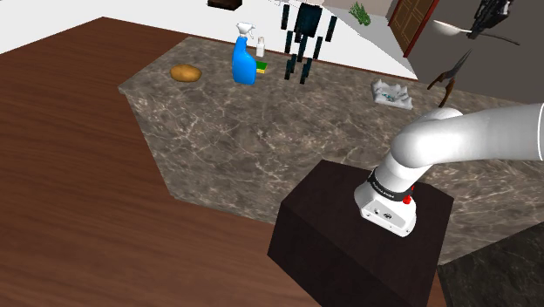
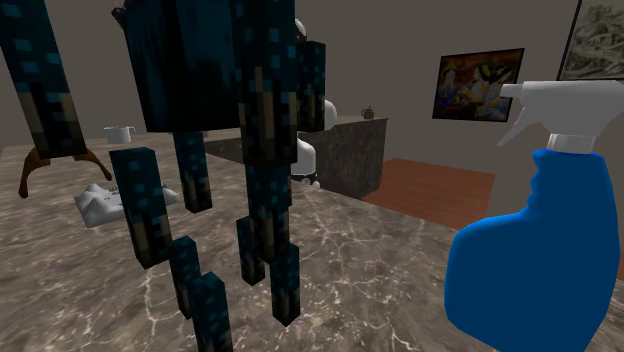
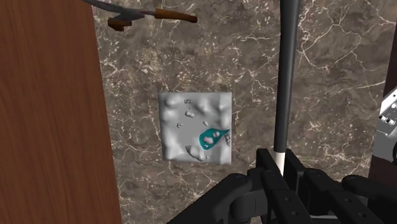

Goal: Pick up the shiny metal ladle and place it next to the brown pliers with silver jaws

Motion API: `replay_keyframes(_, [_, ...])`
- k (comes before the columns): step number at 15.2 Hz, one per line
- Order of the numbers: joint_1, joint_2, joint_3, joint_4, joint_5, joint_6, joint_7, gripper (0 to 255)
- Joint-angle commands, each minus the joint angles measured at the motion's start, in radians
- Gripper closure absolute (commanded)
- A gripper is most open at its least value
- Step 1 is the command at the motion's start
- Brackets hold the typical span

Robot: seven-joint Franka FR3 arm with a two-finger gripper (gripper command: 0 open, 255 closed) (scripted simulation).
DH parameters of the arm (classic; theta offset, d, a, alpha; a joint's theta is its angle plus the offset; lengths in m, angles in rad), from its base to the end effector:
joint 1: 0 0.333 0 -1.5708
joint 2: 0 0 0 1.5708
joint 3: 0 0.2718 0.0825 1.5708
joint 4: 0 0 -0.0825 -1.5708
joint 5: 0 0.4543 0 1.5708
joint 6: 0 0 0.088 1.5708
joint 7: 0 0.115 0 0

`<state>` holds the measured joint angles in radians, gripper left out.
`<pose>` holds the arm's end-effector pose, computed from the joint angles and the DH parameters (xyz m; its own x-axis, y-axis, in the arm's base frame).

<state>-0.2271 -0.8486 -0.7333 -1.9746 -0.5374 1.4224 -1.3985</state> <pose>0.1125 -0.4563 0.6369 0.8844 0.4660 0.0264 0.4612 -0.8812 0.1041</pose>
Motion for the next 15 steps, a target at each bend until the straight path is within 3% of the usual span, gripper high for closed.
replay_keyframes(1, [-0.002, -0.001, -0.034, 0.034, -0.021, -0.014, -0.048, 255])
replay_keyframes(9, [0.041, 0.027, -0.210, 0.204, -0.096, -0.040, -0.240, 255])
replay_keyframes(15, [0.015, -0.015, -0.222, 0.104, -0.123, 0.021, -0.222, 255])
